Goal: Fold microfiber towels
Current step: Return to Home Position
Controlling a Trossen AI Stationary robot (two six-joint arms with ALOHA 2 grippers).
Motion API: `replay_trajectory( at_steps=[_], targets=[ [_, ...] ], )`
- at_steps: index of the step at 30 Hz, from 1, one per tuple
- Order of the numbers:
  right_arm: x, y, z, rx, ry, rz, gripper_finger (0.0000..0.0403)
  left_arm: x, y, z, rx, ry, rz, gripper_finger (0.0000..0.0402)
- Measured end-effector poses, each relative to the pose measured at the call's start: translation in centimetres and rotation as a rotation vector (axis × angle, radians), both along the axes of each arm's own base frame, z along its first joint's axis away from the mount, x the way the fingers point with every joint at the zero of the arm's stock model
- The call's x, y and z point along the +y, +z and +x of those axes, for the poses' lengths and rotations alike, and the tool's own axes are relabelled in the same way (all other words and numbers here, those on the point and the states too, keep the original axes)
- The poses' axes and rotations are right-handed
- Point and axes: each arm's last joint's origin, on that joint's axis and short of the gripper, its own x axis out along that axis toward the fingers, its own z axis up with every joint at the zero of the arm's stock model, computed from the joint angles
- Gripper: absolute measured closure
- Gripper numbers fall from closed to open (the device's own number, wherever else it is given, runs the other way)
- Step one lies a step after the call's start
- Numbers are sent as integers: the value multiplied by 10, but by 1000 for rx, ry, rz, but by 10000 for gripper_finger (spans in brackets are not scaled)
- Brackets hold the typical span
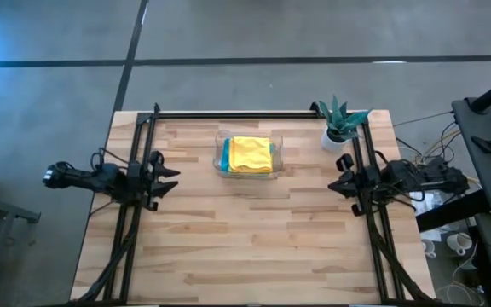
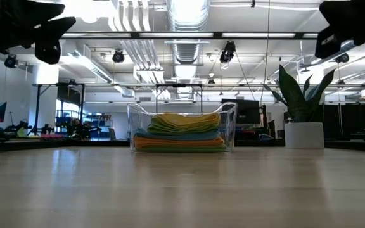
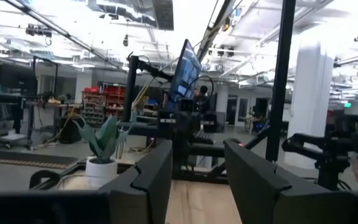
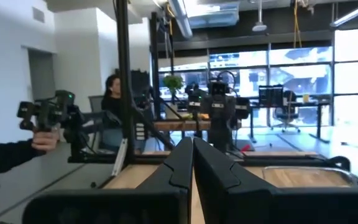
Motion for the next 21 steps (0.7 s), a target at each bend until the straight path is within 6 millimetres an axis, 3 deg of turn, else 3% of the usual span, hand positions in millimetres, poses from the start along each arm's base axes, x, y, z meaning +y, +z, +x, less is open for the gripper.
replay_trajectory(
  at_steps=[13, 16, 21],
  targets=[
    [3, -6, 1, 45, 30, 58, 394, 0, -5, 2, 56, 1, 9, 269],
    [2, -1, 0, 11, -5, 47, 394, 0, -7, 2, 66, -3, -6, 269],
    [-2, 13, -6, 162, -93, 49, 394, -1, -9, 2, 91, -46, -49, 269]
  ],
)
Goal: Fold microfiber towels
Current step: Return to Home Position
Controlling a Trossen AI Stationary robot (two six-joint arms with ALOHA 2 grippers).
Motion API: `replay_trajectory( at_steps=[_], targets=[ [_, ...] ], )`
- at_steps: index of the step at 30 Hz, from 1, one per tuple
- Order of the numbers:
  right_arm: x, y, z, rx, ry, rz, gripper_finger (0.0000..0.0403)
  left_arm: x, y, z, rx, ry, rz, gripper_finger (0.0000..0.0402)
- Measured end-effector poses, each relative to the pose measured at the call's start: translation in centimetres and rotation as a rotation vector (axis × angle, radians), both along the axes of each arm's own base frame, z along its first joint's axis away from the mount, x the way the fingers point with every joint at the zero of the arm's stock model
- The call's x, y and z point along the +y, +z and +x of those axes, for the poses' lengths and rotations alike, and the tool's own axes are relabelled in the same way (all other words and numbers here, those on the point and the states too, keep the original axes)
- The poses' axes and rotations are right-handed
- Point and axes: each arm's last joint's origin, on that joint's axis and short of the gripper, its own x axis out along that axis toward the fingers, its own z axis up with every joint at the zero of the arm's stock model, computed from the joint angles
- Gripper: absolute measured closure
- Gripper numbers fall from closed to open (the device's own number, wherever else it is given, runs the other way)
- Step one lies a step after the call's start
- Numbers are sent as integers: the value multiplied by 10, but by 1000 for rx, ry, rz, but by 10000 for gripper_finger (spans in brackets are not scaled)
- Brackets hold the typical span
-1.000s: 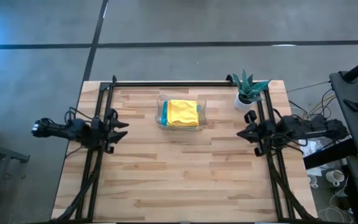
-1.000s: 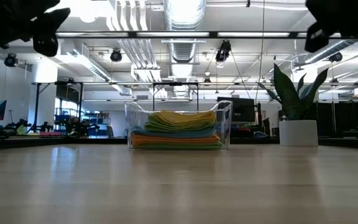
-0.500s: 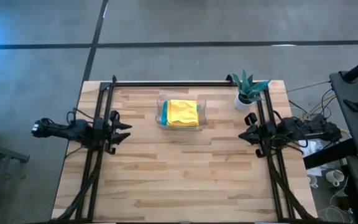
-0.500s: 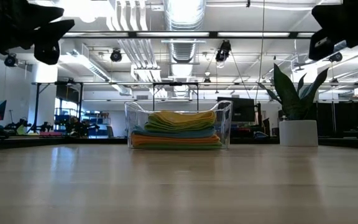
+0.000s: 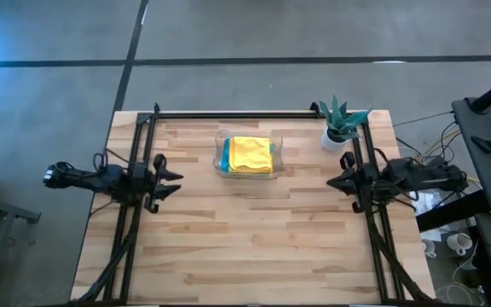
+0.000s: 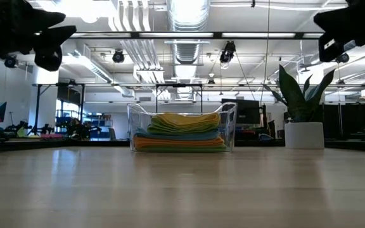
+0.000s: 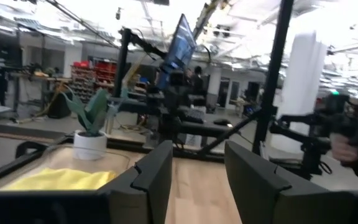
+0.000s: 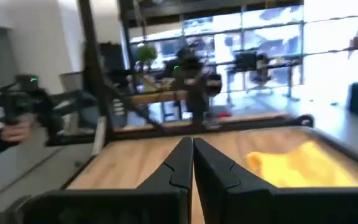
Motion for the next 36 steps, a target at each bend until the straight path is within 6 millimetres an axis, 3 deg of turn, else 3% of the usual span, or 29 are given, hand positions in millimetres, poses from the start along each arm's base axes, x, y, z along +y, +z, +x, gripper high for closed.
replay_trajectory(
  at_steps=[4, 8, 15, 22, 29, 32, 36],
  targets=[
    [0, 6, -1, -73, 11, 0, 394, 0, -1, 0, 12, -10, 21, 269],
    [3, -25, 9, -60, 52, 51, 394, 0, -1, 0, 8, -7, 35, 269],
    [2, -20, 8, -102, 30, 40, 394, -1, -4, 1, 39, -8, 35, 269],
    [-6, -34, 11, 36, -44, 42, 394, -1, -5, 1, 46, -7, 37, 269],
    [-19, -33, 10, 29, -27, -23, 394, 0, -6, 2, 61, 29, 41, 272],
    [-19, -35, 11, 49, -1, -44, 394, 0, -9, 2, 90, 29, 48, 303],
    [-20, -39, 12, 96, -10, -40, 394, -1, -15, 2, 157, -14, 64, 386]
  ],
)
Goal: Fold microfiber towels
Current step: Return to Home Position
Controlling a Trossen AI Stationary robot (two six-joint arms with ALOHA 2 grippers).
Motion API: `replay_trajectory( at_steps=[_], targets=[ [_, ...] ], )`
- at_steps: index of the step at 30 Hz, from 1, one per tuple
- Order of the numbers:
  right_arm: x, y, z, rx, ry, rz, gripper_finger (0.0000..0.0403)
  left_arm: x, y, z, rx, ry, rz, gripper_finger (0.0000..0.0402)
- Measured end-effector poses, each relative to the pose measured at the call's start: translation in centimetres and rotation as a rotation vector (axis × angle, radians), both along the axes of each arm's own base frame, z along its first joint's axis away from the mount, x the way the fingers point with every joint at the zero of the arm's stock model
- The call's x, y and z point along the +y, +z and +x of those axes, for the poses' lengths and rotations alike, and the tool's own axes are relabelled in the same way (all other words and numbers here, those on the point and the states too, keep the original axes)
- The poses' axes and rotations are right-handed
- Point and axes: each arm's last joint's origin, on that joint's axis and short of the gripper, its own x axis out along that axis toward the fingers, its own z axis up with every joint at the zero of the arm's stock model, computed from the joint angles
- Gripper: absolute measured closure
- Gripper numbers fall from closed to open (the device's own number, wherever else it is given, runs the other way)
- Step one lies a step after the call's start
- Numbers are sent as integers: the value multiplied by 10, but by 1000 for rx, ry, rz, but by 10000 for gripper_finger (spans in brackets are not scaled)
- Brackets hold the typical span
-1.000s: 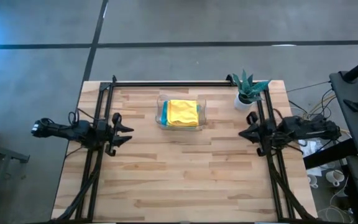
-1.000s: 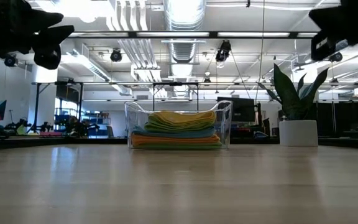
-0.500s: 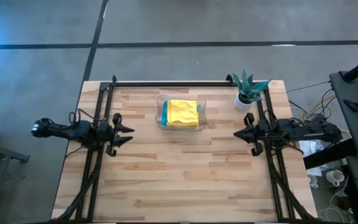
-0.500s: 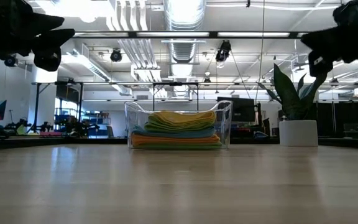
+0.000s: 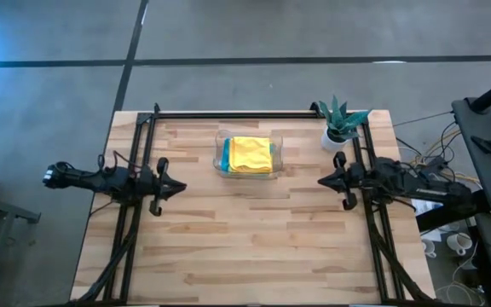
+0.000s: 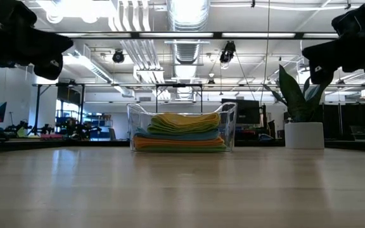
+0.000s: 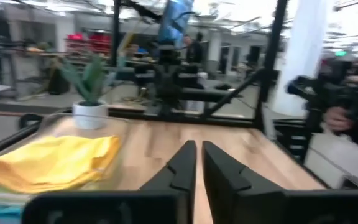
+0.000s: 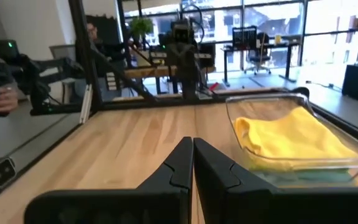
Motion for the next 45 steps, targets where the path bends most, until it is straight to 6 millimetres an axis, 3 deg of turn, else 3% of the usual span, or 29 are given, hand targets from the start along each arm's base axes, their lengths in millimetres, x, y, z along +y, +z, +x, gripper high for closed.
replay_trajectory(
  at_steps=[12, 20, 28, 39, 45],
  targets=[
    [-2, -3, 2, 39, -58, -14, 394, 13, -1, 1, 4, 20, 9, 401],
    [-3, -3, 2, 45, -71, 96, 394, 15, -5, 2, 53, 28, 3, 401],
    [-3, -4, 2, 37, -70, -94, 394, 15, -7, 4, 81, 27, 2, 401],
    [-3, -4, 2, 46, -71, 75, 394, 15, -8, 4, 86, 28, 2, 401],
    [-3, -3, 2, 46, -71, 84, 394, 15, -8, 4, 87, 29, 2, 401]
  ],
)
